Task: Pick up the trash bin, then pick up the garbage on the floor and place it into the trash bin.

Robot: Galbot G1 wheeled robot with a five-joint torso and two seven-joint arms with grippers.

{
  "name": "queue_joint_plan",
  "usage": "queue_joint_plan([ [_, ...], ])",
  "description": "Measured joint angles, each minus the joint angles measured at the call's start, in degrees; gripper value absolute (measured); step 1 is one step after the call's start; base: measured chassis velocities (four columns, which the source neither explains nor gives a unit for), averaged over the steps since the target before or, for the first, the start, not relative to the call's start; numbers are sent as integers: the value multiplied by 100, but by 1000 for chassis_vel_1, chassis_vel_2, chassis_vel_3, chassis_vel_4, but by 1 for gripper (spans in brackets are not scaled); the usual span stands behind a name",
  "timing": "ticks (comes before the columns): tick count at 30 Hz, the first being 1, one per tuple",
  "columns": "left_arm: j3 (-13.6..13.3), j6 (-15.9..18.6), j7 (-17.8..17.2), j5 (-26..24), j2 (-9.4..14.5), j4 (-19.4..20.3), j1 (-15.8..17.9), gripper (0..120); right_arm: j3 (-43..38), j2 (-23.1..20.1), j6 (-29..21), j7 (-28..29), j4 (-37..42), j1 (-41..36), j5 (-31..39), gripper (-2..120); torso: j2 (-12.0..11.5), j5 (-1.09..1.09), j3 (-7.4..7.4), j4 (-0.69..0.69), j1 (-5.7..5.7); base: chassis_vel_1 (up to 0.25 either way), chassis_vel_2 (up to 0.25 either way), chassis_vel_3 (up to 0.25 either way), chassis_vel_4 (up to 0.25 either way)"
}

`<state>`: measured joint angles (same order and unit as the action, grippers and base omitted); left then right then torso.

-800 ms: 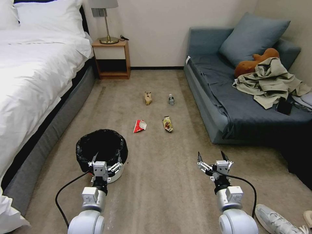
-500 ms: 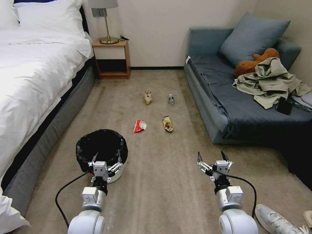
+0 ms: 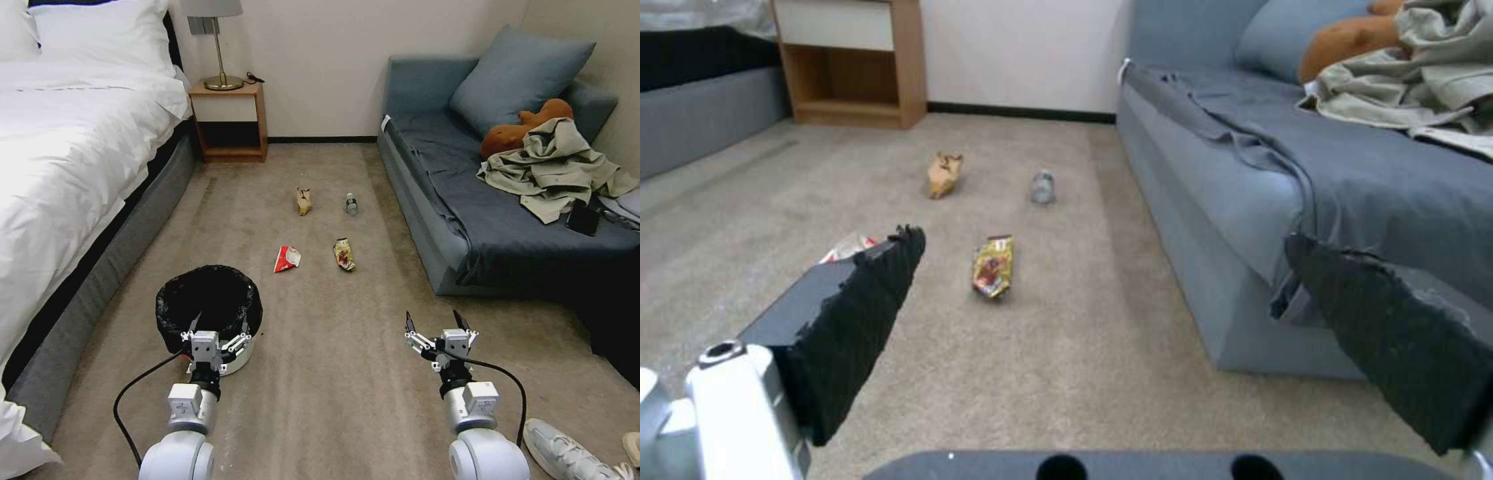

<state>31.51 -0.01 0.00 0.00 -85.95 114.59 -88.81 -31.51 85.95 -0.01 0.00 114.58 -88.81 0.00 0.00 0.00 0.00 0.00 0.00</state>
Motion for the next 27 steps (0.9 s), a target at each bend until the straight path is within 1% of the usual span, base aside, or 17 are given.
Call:
queue_joint_plan([
  [6,0,0,0,0,0,0,0,100,0,0,0,0,0,0,0,100,0,0,0,0,0,0,0,0,0],
  [9,8,98,-61,-55,2,66,51,100,6,6,-17,1,21,-11,-2,100,0,-1,0,1,0,0,0,0,0],
  [10,51,377,-255,-193,13,284,199,100,30,48,-144,16,154,-70,-28,100,-1,-2,0,2,0,0,0,0,0],
  [11,51,377,-255,-193,13,284,199,100,30,48,-144,16,154,-70,-28,100,-1,-2,0,2,0,0,0,0,0],
  [13,141,988,-682,-495,41,778,536,100,175,221,-612,71,674,-325,-155,100,0,0,0,-1,0,0,0,0,0],
  [14,141,988,-682,-495,41,778,536,100,175,221,-612,71,674,-325,-155,100,0,0,0,-1,0,0,0,0,0],
  [15,167,1133,-789,-573,50,911,623,100,241,303,-843,102,928,-446,-214,100,0,1,-1,-1,0,0,0,0,0],
  [16,167,1133,-789,-573,50,911,623,100,241,303,-843,102,928,-446,-214,100,0,1,-1,-1,0,0,0,0,0],
  [17,172,1239,-844,-619,52,960,657,100,350,438,-1202,146,1331,-639,-314,100,0,-3,0,0,0,0,0,0,0],
  [18,174,1255,-854,-626,53,973,666,100,381,488,-1343,166,1479,-709,-354,100,0,-4,0,-1,0,0,0,0,0],
  [19,174,1255,-854,-626,53,973,666,100,381,488,-1343,166,1479,-709,-354,100,0,-4,0,-1,0,0,0,0,0],
  [20,175,1257,-857,-628,54,978,668,100,399,510,-1403,176,1536,-738,-371,100,0,0,0,0,0,0,0,0,0],
  [22,175,1257,-857,-628,54,977,668,100,400,512,-1409,177,1541,-742,-373,100,0,0,0,0,0,0,0,0,0],
  [25,193,1343,-881,-672,71,978,698,100,401,515,-1419,181,1551,-747,-376,100,0,0,0,0,0,0,0,0,0],
  [27,285,1599,-957,-794,147,939,798,100,380,482,-1480,183,1562,-738,-342,100,0,2,0,-1,0,0,0,0,0],
])
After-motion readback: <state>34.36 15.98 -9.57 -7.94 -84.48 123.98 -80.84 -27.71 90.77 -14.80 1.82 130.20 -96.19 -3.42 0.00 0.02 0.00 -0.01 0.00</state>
